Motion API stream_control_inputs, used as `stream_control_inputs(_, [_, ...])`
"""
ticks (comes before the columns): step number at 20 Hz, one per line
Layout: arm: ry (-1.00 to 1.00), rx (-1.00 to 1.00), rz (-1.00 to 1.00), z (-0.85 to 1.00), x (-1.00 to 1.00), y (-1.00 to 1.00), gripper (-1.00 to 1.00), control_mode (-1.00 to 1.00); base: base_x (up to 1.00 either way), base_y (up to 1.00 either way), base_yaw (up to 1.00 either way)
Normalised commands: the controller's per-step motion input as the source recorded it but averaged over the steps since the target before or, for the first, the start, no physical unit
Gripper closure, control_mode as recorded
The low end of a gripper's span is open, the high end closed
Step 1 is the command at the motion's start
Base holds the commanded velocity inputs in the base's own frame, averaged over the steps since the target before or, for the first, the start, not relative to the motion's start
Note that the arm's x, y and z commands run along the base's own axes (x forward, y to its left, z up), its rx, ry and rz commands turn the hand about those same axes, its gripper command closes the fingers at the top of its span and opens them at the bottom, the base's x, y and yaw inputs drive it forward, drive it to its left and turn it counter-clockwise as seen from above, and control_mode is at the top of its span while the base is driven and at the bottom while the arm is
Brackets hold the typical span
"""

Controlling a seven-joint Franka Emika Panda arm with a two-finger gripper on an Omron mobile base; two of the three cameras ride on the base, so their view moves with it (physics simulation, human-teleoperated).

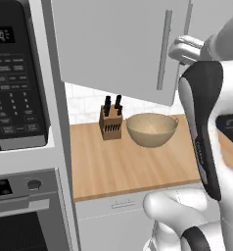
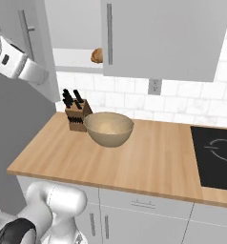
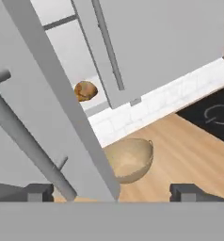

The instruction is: Open the cabinet, pick up the bread from the cabinet and place it in the basket. Then move the basket to the dining counter.

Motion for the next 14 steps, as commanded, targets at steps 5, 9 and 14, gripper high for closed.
stream_control_inputs(5, [0.02,0.81,0.36,-0.64,0.00,-0.80,-1.00,-1.00,0.00,0.00,0.00])
stream_control_inputs(9, [0.10,0.83,0.40,-0.97,0.29,-0.46,-1.00,-1.00,0.00,0.00,0.00])
stream_control_inputs(14, [0.20,0.62,0.49,-0.56,0.97,-0.05,-1.00,-1.00,0.00,0.00,0.00])
